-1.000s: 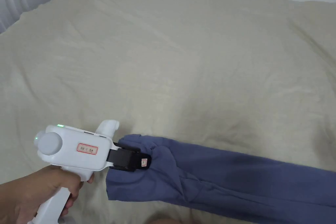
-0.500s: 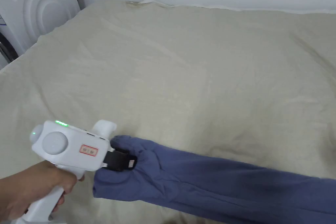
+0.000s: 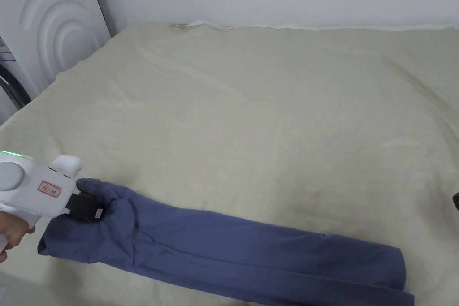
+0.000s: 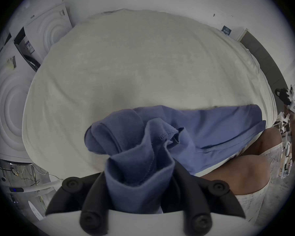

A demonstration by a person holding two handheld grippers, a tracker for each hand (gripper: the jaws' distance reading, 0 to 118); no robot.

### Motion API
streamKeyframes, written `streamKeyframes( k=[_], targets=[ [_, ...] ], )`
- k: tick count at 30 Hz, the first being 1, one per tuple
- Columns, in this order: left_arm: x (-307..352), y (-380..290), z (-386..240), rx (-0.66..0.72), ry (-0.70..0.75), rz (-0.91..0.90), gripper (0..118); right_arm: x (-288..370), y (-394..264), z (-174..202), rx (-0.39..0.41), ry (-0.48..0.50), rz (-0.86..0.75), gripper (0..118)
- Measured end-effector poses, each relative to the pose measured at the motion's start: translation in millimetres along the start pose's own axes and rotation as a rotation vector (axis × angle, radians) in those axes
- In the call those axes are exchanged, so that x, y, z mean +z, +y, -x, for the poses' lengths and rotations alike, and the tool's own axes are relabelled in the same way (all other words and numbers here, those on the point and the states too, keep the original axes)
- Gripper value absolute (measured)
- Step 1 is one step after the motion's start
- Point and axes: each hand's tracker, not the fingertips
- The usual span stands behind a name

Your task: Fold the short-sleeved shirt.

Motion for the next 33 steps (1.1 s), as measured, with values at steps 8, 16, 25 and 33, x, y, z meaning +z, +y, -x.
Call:
streamKeyframes(
  k=[8, 16, 25, 33],
  targets=[
    [17.4, 9.6, -77.9, -0.081, -0.021, -0.03, 19, 11.9, 0.3, 2.9, -0.003, 0.002, -0.031, 0],
    [15.9, 17.4, -164.5, -0.041, -0.049, -0.021, 19, 22.7, -2.1, -0.4, -0.002, 0.0, -0.057, 0],
    [-30.0, 29.8, -216.2, -0.095, -0.092, 0.04, 19, 29.4, -11.7, -5.5, -0.022, -0.017, -0.054, 0],
    [-64.7, 32.9, -239.1, -0.107, -0.106, 0.11, 21, 35.9, -13.9, -3.8, -0.035, -0.035, -0.043, 0]
  ],
)
